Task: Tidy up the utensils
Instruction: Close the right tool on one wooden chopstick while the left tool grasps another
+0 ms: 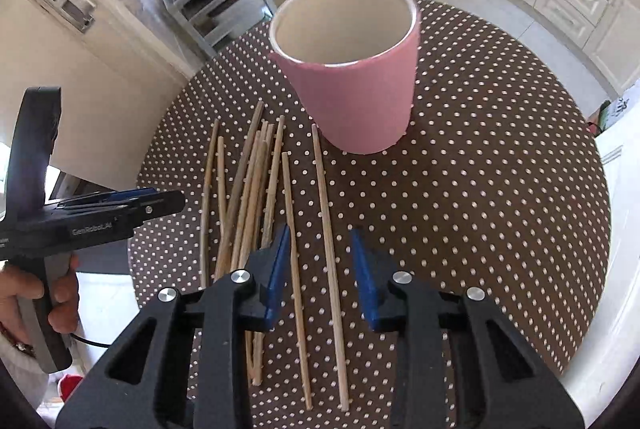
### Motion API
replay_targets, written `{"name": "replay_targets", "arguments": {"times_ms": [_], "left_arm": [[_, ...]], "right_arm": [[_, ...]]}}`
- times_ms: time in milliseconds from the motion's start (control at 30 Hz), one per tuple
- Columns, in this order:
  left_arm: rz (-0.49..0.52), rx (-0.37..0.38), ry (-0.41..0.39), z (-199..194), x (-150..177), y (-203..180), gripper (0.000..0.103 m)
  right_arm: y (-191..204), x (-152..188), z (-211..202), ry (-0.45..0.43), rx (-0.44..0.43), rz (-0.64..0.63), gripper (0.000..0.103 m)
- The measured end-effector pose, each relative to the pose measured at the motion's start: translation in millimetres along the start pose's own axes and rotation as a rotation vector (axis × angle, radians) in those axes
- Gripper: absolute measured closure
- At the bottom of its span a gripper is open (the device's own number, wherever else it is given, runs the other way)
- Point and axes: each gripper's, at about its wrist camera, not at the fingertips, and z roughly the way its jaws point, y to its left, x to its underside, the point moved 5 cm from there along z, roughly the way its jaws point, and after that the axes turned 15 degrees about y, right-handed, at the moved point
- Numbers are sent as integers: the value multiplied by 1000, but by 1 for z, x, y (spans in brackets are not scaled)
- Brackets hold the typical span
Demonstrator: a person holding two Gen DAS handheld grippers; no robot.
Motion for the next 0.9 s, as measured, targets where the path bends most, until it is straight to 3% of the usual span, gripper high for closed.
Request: {"name": "replay_targets", "arguments": {"times_ms": [133,300,467,633,767,900], "left_arm": [[0,-32,-1,4,-15,-3,51],[-14,-55,34,12,-33,-2,65],[-1,-77,57,15,-46,4,65],[17,-87,69,17,-52,-10,68],[27,7,56,20,-45,-13,95],[55,-6,53,19,-45,-20,98]], "right_arm": [[1,-13,17,31,7,-38,77],[9,-28,37,44,56,-94,78],[8,-41,51,56,112,-122,79],[5,-50,68,93,119,-111,89],[7,-54,75,101,116,-122,98],[11,-53,74,117,94,-119,98]]}}
